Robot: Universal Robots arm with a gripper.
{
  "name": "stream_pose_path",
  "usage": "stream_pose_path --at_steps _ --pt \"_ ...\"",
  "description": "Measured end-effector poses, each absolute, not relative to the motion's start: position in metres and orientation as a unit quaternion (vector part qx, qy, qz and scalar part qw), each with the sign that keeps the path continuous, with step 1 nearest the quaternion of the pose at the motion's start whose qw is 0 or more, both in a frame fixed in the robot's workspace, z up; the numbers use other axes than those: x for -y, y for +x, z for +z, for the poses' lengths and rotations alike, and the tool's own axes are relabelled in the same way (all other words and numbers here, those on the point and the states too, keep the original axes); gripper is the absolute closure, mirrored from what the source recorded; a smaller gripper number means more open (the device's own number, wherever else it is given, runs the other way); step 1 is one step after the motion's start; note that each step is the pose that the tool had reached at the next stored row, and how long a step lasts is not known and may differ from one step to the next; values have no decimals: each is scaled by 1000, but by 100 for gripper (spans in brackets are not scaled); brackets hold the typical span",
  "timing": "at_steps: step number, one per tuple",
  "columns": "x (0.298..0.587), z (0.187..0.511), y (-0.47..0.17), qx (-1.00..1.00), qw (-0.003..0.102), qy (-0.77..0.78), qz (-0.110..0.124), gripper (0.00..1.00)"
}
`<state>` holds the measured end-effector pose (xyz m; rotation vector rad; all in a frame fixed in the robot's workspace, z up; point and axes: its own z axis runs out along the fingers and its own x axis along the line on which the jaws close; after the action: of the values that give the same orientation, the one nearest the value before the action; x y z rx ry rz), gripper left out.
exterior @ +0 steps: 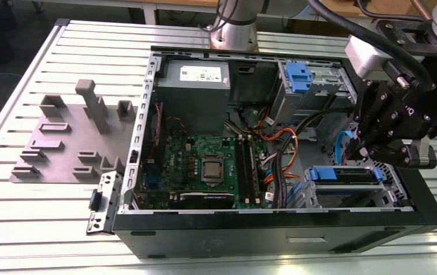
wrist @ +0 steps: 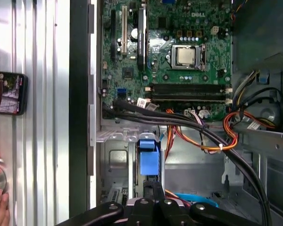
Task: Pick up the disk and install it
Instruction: 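Insert the first disk wire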
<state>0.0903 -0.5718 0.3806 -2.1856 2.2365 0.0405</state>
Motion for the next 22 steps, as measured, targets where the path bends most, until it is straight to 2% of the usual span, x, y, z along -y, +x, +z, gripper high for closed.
stream_pose_path --at_steps 22 --pt "572 381 94 -715 7 -699 13 89"
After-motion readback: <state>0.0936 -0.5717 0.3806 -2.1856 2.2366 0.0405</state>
